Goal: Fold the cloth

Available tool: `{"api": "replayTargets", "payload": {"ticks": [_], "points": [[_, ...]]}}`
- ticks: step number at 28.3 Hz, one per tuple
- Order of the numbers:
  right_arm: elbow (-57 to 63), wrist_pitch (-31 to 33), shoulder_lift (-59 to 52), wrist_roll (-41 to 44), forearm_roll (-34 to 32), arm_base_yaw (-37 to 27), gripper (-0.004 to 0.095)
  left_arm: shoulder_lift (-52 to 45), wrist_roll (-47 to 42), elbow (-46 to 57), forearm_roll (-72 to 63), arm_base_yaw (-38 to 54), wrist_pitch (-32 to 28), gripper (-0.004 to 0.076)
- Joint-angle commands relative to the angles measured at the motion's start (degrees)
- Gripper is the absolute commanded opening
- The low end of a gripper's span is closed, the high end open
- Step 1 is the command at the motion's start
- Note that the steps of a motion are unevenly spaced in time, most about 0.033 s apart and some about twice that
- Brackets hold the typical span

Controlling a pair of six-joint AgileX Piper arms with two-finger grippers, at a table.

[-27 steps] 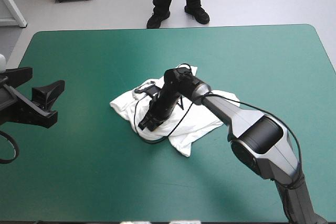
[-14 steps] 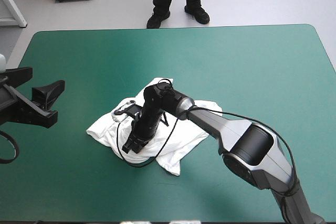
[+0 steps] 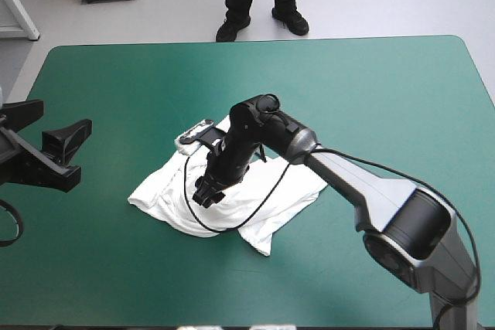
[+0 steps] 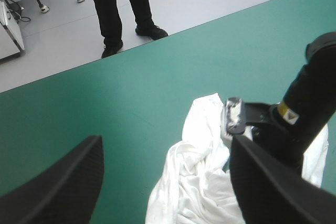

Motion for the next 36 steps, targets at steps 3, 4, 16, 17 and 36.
{"api": "replayTargets", "payload": {"ticks": [3,4,16,17,36], "points": [[-0.8,1.3,-15.5,7.5,-22.2,-0.3,0.0631,-3.2,-0.5,-1.2,2.5,-0.3,2.2,0.0491],[-0.5,1.3,-18.2,9.4,-26.7,-0.3,0.0631,-3.4,-0.5,-0.7,3.0,-0.3,2.2,0.0491],[2.4,1.4,-32.5,15.3,-32.1,-10.5,0.0617,7.3,-1.7,12.1,13.0,-0.3,2.2,0.0489],[4.4,1.4,-33.6,15.5,-32.5,-11.7,0.0617,8.3,-1.7,12.9,13.6,-0.3,2.2,0.0489],[37.7,1.4,-50.3,15.9,-26.8,-22.8,0.0617,30.9,1.0,25.4,6.5,7.9,-8.2,0.049]]}}
